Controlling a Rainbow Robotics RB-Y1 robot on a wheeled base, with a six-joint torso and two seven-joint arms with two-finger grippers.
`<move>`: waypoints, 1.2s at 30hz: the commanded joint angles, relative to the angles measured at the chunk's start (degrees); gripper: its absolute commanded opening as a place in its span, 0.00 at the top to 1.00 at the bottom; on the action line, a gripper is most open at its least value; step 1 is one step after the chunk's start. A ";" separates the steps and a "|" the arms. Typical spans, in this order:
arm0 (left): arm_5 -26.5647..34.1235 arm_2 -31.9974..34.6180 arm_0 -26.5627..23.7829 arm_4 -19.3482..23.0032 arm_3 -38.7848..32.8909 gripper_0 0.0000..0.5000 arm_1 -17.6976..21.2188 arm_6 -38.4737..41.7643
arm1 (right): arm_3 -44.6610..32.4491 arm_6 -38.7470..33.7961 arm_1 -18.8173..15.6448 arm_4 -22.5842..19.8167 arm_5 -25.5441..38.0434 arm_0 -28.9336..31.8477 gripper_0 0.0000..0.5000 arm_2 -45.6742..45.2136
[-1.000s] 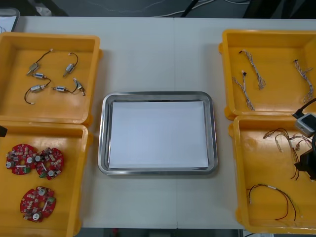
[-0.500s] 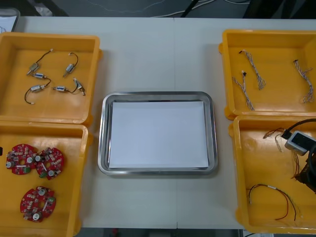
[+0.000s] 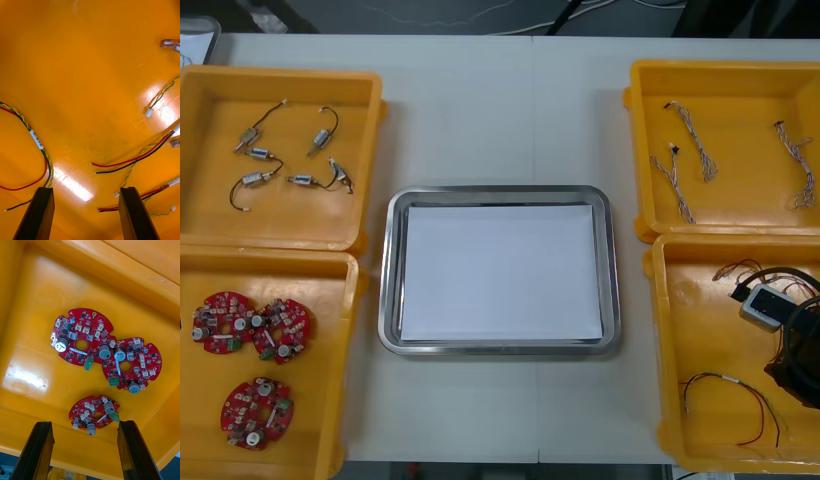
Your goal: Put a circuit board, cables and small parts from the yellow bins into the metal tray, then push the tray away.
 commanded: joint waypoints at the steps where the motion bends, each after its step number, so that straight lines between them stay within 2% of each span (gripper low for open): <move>1: 1.13 0.94 1.35 -2.07 -1.63 0.00 -2.04 9.90 | -1.53 1.40 3.52 3.51 -0.56 1.36 0.00 3.18; 8: 0.61 -1.25 1.44 -7.16 -1.63 0.00 -5.20 10.86 | -1.44 1.84 6.86 6.15 -0.56 2.24 0.00 4.50; 16: -3.08 -3.54 2.40 -7.95 -1.54 0.00 -7.93 13.24 | -0.39 2.63 7.74 5.80 -1.87 3.47 0.00 4.59; 21: -8.53 -7.14 4.34 -8.48 -1.89 0.00 -7.66 17.54 | 2.69 3.42 7.92 5.36 -4.69 3.47 0.00 4.68; 29: -10.99 -11.54 6.97 -9.54 -5.06 0.00 -6.79 23.26 | 2.95 4.22 8.80 5.71 -5.13 4.34 0.00 4.68; 36: -15.65 -12.94 11.10 -9.54 -5.67 0.00 -5.91 23.69 | 2.95 4.83 9.59 6.85 -5.13 4.87 0.00 5.12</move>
